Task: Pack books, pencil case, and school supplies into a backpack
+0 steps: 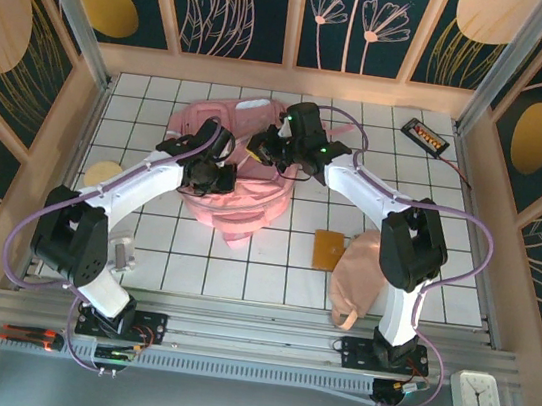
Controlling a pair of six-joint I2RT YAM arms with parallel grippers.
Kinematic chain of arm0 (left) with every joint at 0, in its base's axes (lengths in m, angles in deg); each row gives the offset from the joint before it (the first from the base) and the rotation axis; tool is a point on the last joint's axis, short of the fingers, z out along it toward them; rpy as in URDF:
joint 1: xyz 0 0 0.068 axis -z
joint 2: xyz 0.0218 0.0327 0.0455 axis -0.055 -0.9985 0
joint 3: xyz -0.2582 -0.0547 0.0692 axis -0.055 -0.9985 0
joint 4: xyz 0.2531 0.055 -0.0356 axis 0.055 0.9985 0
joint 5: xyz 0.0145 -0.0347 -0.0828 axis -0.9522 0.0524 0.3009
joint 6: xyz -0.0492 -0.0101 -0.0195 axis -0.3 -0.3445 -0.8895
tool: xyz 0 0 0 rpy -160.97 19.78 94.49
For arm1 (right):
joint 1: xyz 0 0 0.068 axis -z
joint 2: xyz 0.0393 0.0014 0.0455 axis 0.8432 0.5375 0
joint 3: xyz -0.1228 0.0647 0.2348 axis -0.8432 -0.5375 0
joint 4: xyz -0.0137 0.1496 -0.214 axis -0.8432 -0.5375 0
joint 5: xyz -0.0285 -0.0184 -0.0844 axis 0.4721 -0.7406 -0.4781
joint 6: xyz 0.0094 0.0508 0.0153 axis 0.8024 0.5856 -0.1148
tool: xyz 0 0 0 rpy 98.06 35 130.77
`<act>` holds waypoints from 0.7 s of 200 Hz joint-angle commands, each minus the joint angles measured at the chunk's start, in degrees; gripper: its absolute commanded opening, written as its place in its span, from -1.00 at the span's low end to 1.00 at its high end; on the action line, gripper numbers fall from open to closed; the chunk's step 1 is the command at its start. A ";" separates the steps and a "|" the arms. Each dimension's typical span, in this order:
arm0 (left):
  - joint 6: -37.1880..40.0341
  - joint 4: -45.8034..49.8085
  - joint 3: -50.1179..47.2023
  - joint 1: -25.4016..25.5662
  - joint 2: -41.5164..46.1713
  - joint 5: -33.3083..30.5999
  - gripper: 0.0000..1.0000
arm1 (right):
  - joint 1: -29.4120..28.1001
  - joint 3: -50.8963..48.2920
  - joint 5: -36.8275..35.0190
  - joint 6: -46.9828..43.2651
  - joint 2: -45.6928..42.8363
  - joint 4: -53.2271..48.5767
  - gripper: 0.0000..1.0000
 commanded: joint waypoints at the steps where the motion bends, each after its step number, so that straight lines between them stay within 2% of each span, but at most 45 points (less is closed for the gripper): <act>1: 3.19 4.92 0.90 -0.36 2.77 -4.10 -1.00 | 1.07 2.84 1.13 -3.08 -1.96 0.42 -1.00; 42: 3.75 4.42 -6.31 -7.52 8.21 0.47 -1.00 | 5.08 -1.86 -2.25 -6.91 -6.06 -2.80 -1.00; 93: 7.78 3.83 -10.60 -14.10 9.46 -0.79 -1.00 | 10.36 -4.83 -2.04 -8.97 -9.82 -3.45 -1.00; 113: 9.49 0.64 -12.56 -17.81 8.61 -4.06 -1.00 | 11.44 -4.72 0.44 -8.46 -10.35 -2.32 -1.00; 140: 11.90 -7.10 -13.31 -19.96 6.41 -14.40 -1.00 | 12.05 -3.89 5.35 -5.89 -9.80 0.78 -1.00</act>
